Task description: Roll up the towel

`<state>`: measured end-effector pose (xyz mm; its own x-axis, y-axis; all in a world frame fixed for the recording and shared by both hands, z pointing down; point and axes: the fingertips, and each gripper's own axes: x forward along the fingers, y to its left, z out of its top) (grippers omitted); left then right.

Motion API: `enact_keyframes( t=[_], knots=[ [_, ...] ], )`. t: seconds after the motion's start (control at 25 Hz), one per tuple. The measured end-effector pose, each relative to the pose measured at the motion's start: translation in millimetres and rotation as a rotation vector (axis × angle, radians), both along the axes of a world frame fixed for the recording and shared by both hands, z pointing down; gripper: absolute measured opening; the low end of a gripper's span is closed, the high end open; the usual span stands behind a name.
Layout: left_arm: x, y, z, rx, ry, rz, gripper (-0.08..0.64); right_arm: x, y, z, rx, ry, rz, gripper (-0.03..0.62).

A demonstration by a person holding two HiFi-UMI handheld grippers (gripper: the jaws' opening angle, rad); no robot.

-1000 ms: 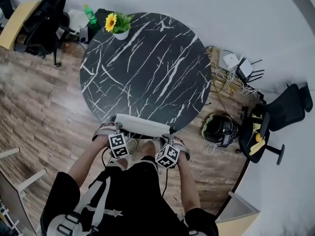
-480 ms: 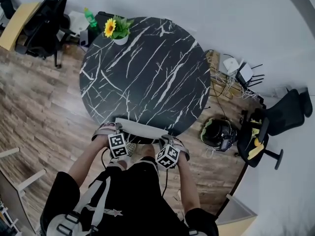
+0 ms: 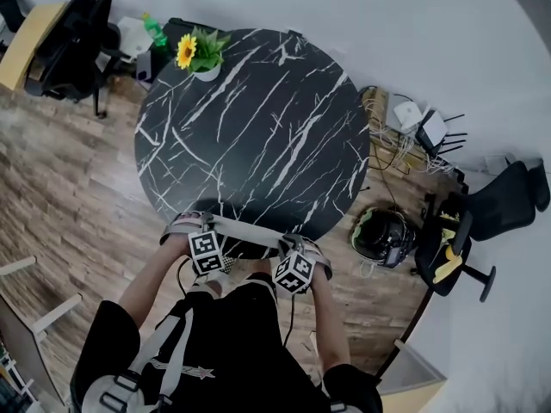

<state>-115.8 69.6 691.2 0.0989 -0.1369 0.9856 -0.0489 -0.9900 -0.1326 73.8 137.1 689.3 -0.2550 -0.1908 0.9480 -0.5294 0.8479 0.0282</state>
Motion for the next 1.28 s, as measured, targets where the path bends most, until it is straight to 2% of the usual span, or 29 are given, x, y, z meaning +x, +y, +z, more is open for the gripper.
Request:
enact_keyframes(
  t=[0.4,0.52,0.64,0.8,0.92,1.08,1.28],
  knots=[
    [5.6,-17.7,10.4,-0.04,-0.008,-0.004,0.084,3.9,-14.9,10.5,-0.021,-0.044,0.017,0.063],
    [5.8,-20.3,9.6,-0.021,0.011,-0.019,0.095,4.6,-15.4,10.7,-0.008,-0.042,0.023,0.063],
    [3.6,-24.8,6.8,0.014,0.042,-0.067,0.134,7.6,-16.9,9.2,0.041,-0.02,0.041,0.08],
    [-5.1,-32.1,-3.9,0.044,0.088,-0.163,0.239,11.9,-23.4,-1.1,0.119,-0.01,0.103,0.157],
    [-9.0,-37.6,-21.7,0.074,0.141,-0.219,0.25,15.5,-29.3,-17.9,0.167,-0.022,0.163,0.186],
    [-13.6,-46.1,-54.7,0.158,0.231,-0.288,0.25,16.4,-35.1,-47.4,0.255,-0.027,0.226,0.187],
    [-24.0,-50.6,-110.5,0.265,0.381,-0.398,0.247,13.1,-43.5,-109.3,0.405,-0.087,0.367,0.187]
  ],
)
